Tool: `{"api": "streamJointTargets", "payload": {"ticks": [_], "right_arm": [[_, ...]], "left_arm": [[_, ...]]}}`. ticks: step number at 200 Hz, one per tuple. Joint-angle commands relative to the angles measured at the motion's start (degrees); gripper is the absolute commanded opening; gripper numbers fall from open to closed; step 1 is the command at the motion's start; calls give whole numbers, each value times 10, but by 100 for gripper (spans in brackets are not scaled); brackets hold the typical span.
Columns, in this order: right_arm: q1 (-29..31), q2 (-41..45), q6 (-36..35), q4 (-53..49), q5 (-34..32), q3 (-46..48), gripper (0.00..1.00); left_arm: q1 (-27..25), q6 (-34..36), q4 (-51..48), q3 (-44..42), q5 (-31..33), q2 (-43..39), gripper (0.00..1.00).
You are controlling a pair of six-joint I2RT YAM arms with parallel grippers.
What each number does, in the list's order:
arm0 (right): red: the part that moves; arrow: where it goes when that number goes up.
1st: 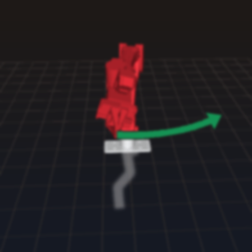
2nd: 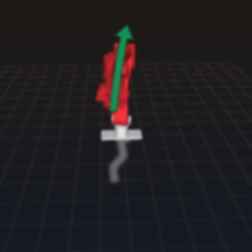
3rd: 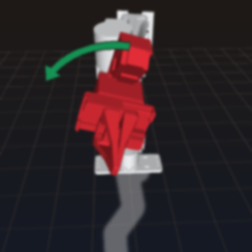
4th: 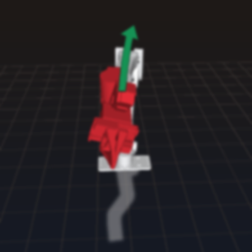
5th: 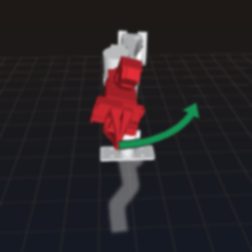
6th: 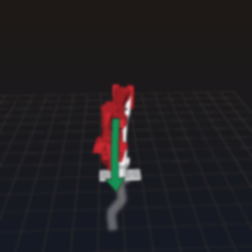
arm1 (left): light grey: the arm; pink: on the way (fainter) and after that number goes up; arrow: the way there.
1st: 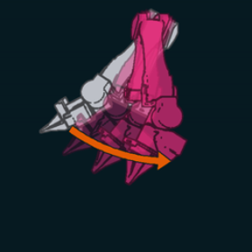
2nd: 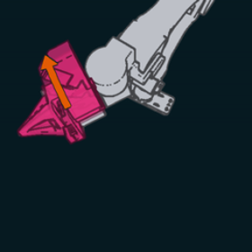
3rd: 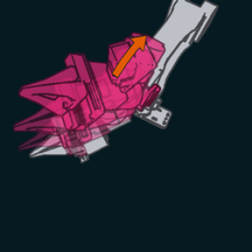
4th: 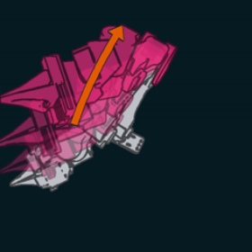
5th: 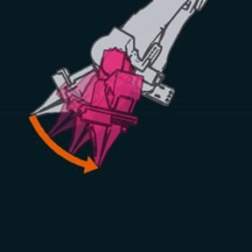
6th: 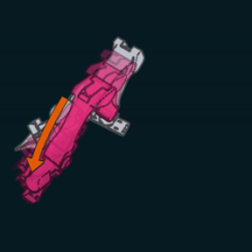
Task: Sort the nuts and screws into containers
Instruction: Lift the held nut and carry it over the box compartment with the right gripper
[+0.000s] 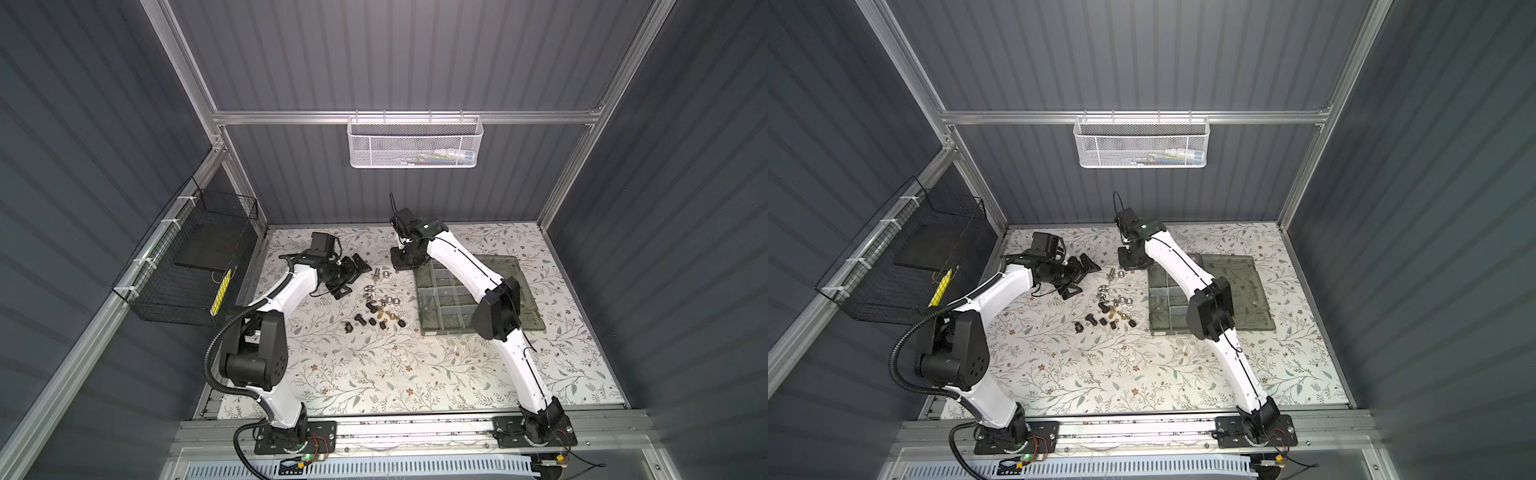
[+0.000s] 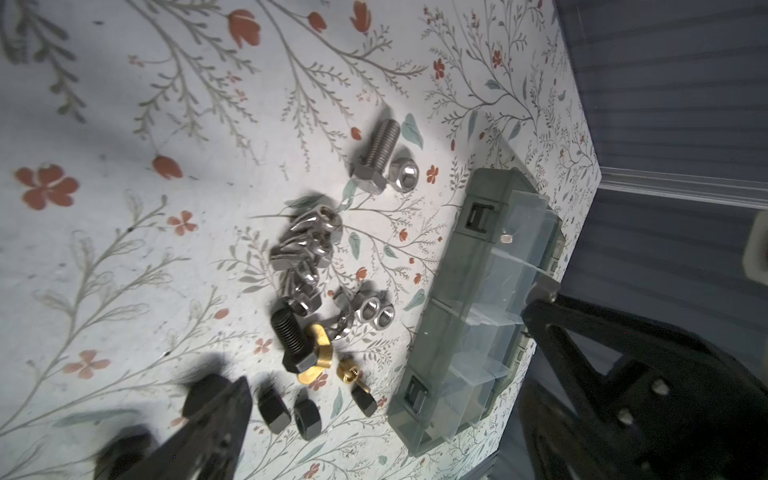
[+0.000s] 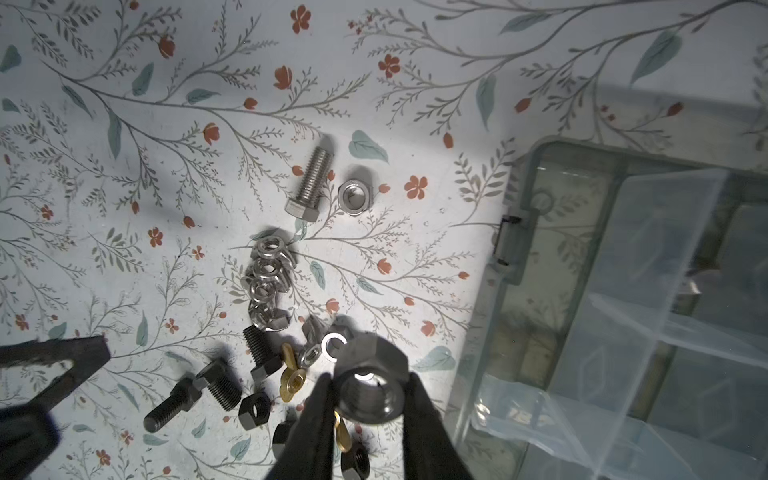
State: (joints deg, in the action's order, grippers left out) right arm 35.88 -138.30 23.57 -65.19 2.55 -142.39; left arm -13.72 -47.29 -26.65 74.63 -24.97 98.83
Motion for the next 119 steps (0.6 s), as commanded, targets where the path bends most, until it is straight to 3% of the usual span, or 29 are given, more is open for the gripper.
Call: {"api": "streamJointTargets", "payload": {"ticks": [1, 64, 119], "right_arm": [[-21, 30, 4, -12, -11, 29, 23], [-93, 99, 11, 13, -22, 138, 22], [-146, 79, 9, 26, -21, 141, 22]], "left_arm": [[-28, -11, 11, 40, 7, 18, 100], [-89, -4, 12, 130, 15, 78, 100], [-95, 4, -1, 146, 15, 85, 100]]}}
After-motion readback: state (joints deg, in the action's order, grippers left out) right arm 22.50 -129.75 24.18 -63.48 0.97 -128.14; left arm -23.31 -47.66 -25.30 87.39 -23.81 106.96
